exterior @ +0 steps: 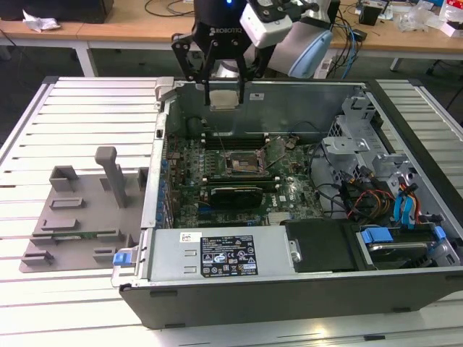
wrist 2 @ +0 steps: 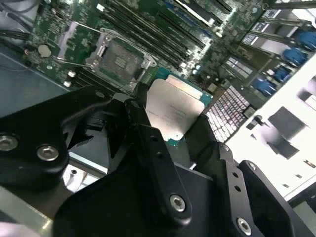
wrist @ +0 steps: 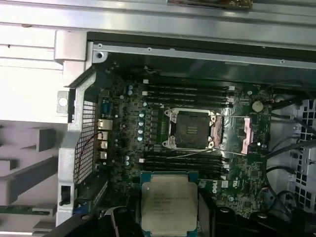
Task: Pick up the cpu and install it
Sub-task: 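Pick up the cpu and move it towards the insertion slot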
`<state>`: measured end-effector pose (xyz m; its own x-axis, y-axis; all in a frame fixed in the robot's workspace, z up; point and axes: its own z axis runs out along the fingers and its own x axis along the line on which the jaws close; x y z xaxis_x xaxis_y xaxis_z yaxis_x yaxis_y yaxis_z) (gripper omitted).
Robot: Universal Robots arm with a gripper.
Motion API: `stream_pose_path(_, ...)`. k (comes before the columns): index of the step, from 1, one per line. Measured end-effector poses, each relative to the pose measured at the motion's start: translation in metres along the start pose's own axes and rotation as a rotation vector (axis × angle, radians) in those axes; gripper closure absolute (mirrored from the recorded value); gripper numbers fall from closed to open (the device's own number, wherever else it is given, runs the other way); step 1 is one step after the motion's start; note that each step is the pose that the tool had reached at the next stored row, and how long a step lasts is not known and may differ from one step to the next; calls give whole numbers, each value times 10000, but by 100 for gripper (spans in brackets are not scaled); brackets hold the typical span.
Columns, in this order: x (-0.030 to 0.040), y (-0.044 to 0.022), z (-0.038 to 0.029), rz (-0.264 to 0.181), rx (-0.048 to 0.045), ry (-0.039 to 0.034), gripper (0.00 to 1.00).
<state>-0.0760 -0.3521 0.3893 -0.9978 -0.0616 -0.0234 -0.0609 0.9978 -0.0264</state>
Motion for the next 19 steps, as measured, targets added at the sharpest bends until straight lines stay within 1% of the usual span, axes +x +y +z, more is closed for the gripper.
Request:
stream_pose_path(1,-61,8,11,0,1,0,45)
stream_pose_path(2,-140,18,25,-1,1,1,45)
stream_pose_path(3,-205,27,35,-1,2,1,45)
stream_pose_path(5,-314,40,54,0,2,1,45)
stream_pose_path(10,-469,59,82,-1,3,1,45)
stream_pose_path(11,-526,67,94,-1,3,1,45)
stream_pose_path(12,-569,72,103,0,4,1,45)
stream_pose_path(14,-624,79,116,-2,3,1,45)
stream_pose_path(19,-838,104,170,-1,4,0,45)
